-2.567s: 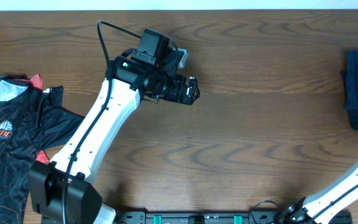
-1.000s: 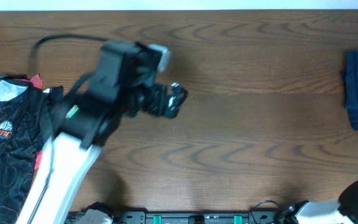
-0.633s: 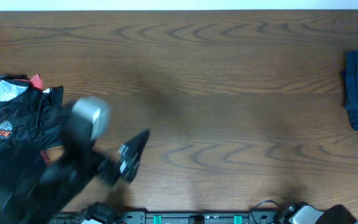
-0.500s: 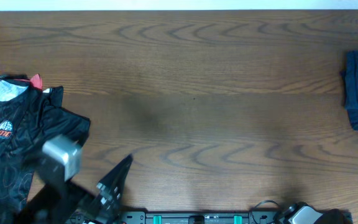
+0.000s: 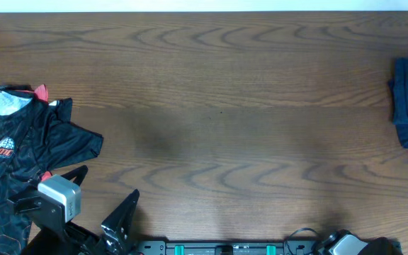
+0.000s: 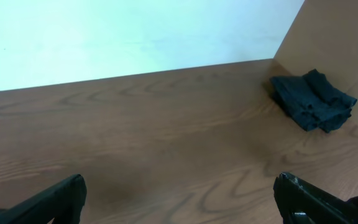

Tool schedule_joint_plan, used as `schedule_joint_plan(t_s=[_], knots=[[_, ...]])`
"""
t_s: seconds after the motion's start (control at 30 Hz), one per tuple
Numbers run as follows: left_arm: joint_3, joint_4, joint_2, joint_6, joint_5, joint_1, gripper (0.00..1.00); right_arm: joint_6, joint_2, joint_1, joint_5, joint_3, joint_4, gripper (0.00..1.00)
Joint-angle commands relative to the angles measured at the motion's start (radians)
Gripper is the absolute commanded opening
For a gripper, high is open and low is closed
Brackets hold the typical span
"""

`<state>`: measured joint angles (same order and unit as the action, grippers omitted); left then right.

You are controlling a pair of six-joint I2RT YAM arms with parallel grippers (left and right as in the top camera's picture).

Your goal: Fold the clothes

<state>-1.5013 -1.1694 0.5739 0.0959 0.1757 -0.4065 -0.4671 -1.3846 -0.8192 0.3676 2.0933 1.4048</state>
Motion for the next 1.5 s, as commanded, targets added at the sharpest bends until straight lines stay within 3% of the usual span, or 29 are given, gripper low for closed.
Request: schedule_joint_plan(t_s=[0.0,0.73,0.97,1.2,1.3,1.47], knots=[[-0.003,-0.001,-0.001,-0.013,-0.013,0.002,0.98,-0.011,0.002,0.009,0.010,0.006,0.003,0.99],[-0.003,-0.020,-0.001,-0.014,-0.013,0.002,0.98,-0.011,0.002,0.009,0.010,0.006,0.003,0.99],[-0.003,-0.027,-0.005,-0.017,-0.129,0.004,0.98,-0.011,0.002,0.009,0.010,0.006,0.003,0.99],[-0.002,-0.011,-0.074,-0.043,-0.283,0.197,0.98,-0.011,0.002,0.009,0.010,0.006,0.003,0.99],[0.025,0.068,-0.121,-0.086,-0.285,0.288,0.98,-0.011,0.002,0.009,0.010,0.006,0.003,0.99],[0.209,0.362,-0.237,-0.089,-0.270,0.361,0.98,-0.011,0.001,0.009,0.010,0.006,0.003,0.99]])
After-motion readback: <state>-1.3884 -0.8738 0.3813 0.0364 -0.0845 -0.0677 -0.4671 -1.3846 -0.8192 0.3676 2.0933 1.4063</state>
